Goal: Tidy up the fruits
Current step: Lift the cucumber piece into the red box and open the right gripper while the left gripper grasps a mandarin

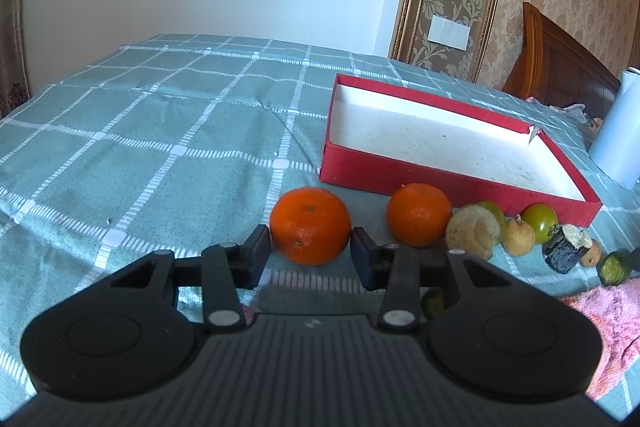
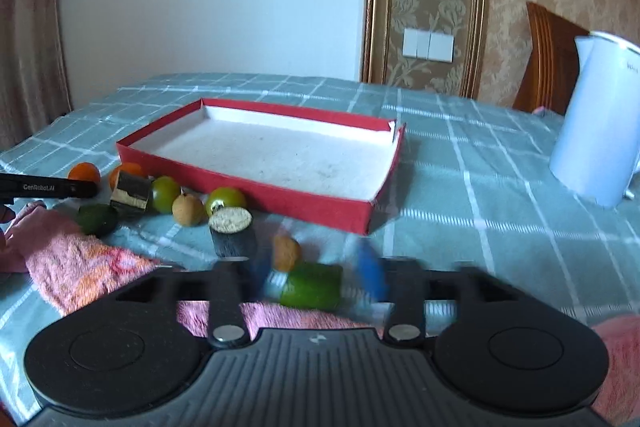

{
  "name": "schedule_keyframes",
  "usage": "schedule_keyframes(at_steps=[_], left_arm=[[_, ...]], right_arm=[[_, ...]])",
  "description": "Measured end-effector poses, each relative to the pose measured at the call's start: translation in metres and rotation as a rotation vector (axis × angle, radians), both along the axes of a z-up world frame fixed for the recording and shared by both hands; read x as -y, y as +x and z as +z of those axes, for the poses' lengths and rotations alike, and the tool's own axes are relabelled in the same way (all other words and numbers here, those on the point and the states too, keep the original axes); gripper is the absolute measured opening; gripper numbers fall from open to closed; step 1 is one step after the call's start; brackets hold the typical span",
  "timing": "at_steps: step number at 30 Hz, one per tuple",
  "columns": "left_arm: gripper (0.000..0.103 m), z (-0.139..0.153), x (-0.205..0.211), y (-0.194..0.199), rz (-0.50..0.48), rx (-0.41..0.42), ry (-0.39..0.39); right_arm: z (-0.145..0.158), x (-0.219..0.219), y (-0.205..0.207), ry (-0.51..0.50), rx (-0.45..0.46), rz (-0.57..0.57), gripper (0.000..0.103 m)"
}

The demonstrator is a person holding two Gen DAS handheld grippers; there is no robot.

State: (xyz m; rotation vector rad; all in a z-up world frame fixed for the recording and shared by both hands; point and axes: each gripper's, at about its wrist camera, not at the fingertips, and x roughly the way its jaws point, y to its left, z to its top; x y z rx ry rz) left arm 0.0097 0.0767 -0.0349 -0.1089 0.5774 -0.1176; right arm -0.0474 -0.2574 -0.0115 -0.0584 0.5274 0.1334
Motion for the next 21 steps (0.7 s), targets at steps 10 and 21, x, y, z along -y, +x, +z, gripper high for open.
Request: schedule_keyframes(at_steps=[10,21], left_arm=[[0.039,0.001,0.002,0.0,-0.013,0.009,0.003],[0.039,0.001,-0.001,0.003,-0.017,-0.002,-0.017]], right_arm=[[-0.024,-0.014,0.014,-0.042,-0.071,-0.005,0.033],[0.015,-0.017,0.019,-0.038,0.1,-0.027,0.032]])
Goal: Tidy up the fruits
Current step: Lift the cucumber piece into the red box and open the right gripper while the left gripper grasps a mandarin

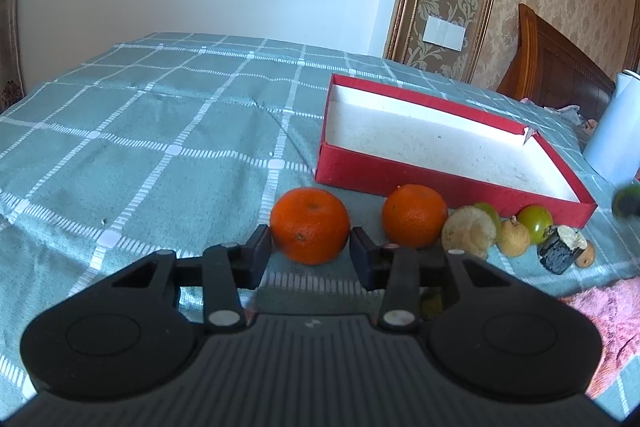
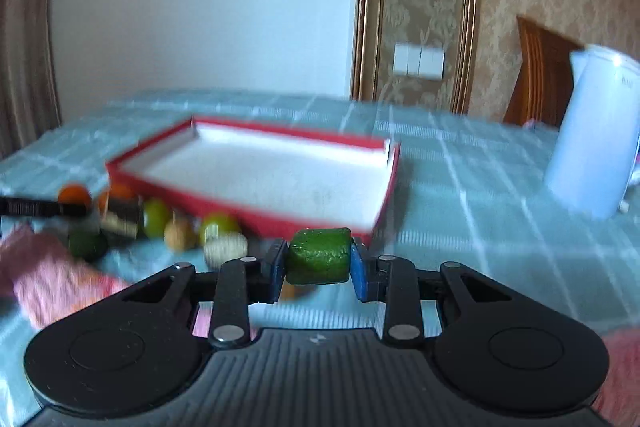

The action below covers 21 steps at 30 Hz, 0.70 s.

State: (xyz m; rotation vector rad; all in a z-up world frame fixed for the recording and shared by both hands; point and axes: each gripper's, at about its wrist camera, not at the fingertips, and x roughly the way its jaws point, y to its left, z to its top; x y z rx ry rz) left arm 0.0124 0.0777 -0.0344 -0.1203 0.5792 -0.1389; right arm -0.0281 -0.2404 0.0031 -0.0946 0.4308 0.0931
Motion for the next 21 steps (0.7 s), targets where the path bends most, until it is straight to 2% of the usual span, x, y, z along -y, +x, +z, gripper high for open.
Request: schedule_keyframes(at_steps=[2,6,9,12,17,19,21], left_arm=[[0.039,-0.001,0.0,0.0,-0.002,0.001,0.003],[0.039,-0.001,0.0,0.0,-0.001,0.001,0.004],[0.039,-0.001,0.0,0.0,-0.002,0.001,0.002],[0.039,-0.001,0.0,0.0,-0.002,0.001,0.003],[0.039,-0.001,0.0,0.0,-0.003,0.001,0.0],[0.039,-0.001,0.0,-0.001,-0.003,0.001,-0.004],[0.039,-0.001,-0.001,0.0,-0.003,0.001,-0.008]], right_arm=[[0.006,-0.006,0.014,-0.03,0.031,-0.003,0.032],[0.006,-0.014,0.056,-0.053,0.024,-0.014,0.032],[-0.001,-0.017,0.09,-0.067,-0.018,-0.042,0.032],[-0.013,-0.013,0.118,-0.036,-0.09,-0.065,0.032],[-0.03,-0.007,0.131,0.003,-0.146,-0.076,0.033],[-0.03,-0.005,0.128,0.023,-0.144,-0.076,0.047],[-0.024,-0.001,0.119,0.055,-0.086,-0.105,0.076]])
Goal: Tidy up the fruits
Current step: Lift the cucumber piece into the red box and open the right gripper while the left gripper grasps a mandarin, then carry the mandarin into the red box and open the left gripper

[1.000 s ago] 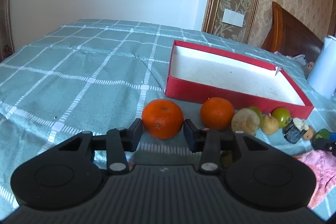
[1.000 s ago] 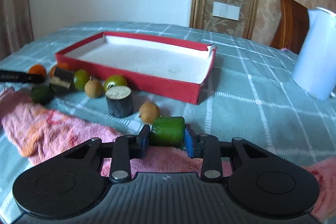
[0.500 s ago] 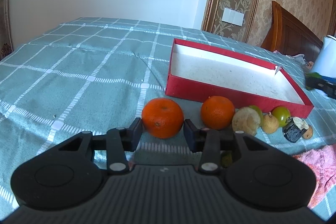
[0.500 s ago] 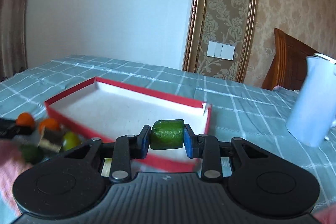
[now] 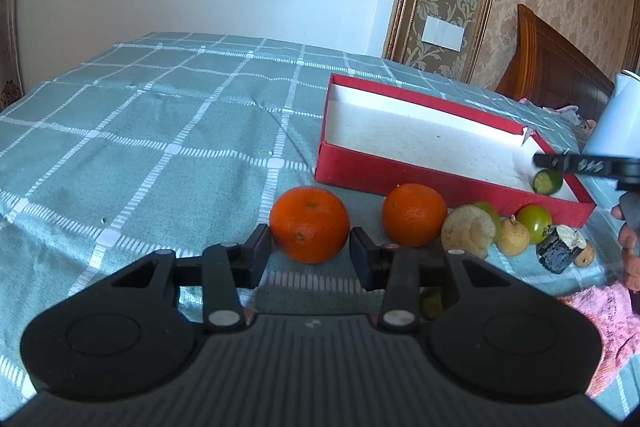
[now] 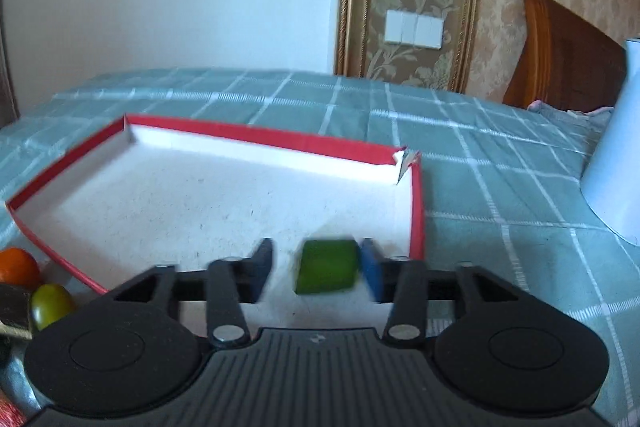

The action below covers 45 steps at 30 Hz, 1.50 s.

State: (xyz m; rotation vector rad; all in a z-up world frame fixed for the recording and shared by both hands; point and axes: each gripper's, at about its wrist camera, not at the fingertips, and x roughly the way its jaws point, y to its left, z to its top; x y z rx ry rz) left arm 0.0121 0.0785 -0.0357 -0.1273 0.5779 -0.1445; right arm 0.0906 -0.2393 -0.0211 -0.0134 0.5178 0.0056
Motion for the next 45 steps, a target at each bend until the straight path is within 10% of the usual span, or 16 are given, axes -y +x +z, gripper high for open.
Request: schedule_keyframes(at_steps=[5,28,30,32,34,39,43,45], left_arm=[[0.039,0.0,-0.001,0.0,0.004,0.002,-0.006],[0.03,0.023,0.01,-0.002,-0.001,0.05,0.041],[0.039,0.022,0.009,-0.004,-0.005,0.04,0.038],[0.086,0.02,0.008,-0.005,0.011,0.051,0.033],[0.087,0.02,0.008,-0.009,0.033,0.091,0.044],[0.084,0.019,0.011,-0.004,0.018,0.082,0.069],[0.039,0.012,0.015,0.003,-0.033,0.026,0.059],[0.04,0.012,0.016,0.004,-0.024,0.026,0.058]], right_arm=[[0.015,0.012,-0.026,0.086,0.141,-0.047,0.092],[0.009,0.022,-0.026,0.144,0.086,-0.086,0.092],[0.009,0.021,-0.027,0.136,0.087,-0.082,0.092],[0.009,0.02,-0.026,0.13,0.084,-0.078,0.092],[0.009,0.018,-0.026,0.123,0.085,-0.074,0.092],[0.007,0.017,-0.026,0.108,0.084,-0.075,0.092],[0.006,0.016,-0.025,0.102,0.074,-0.073,0.092],[0.006,0.015,-0.025,0.097,0.071,-0.072,0.092]])
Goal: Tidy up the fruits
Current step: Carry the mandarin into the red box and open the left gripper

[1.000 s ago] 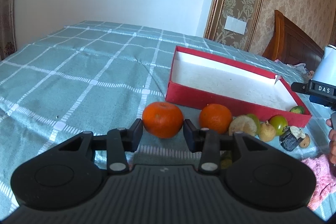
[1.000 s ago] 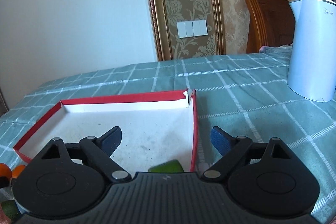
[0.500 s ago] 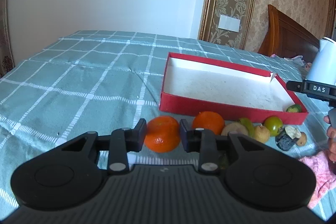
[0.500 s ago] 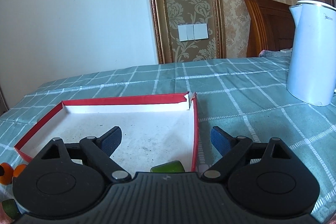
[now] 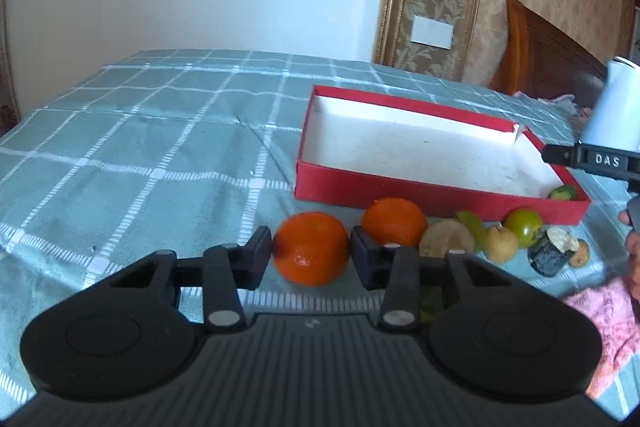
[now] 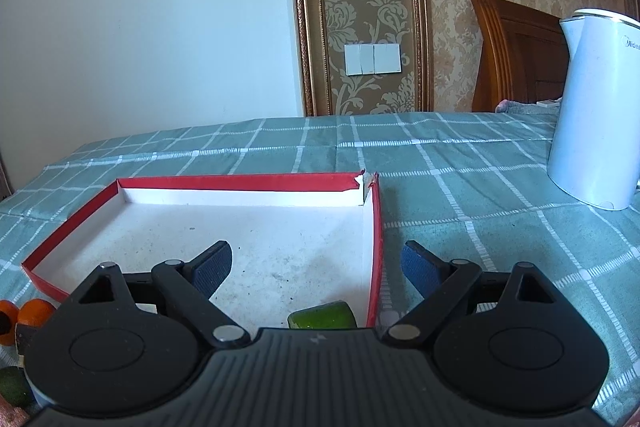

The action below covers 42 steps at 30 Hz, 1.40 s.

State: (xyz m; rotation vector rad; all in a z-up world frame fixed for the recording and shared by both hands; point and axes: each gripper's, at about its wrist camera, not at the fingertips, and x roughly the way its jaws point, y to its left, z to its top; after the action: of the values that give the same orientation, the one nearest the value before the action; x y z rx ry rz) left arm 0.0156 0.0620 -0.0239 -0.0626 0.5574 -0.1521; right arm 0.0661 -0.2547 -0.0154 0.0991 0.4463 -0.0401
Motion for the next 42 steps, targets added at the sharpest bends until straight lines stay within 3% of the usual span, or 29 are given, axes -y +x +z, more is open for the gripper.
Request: schedule_keyframes(at_steps=[11,18,27,33,36,42], left_arm=[[0.039,0.019,0.004,-0.002,-0.008,0.051,-0.004],[0.039,0.044,0.025,0.028,-0.054,0.096,0.015],[0.039,0.038,0.057,0.1,-0.051,0.05,0.07],[0.039,0.023,0.065,0.142,-0.039,-0.027,0.096],[0.039,0.015,0.065,0.156,-0.039,-0.072,0.09],[0.043,0.015,0.065,0.162,-0.028,-0.05,0.09]], right_arm=[[0.0,0.0,-0.001,-0.005,0.015,-0.005,0.092],[0.0,0.0,-0.001,-0.008,0.012,-0.008,0.092],[-0.002,-0.003,-0.001,-0.019,0.012,-0.011,0.092],[-0.004,-0.006,0.002,-0.033,0.002,-0.003,0.092],[-0.004,-0.007,0.002,-0.037,0.001,-0.002,0.092],[-0.005,-0.009,0.002,-0.043,-0.004,0.003,0.092]])
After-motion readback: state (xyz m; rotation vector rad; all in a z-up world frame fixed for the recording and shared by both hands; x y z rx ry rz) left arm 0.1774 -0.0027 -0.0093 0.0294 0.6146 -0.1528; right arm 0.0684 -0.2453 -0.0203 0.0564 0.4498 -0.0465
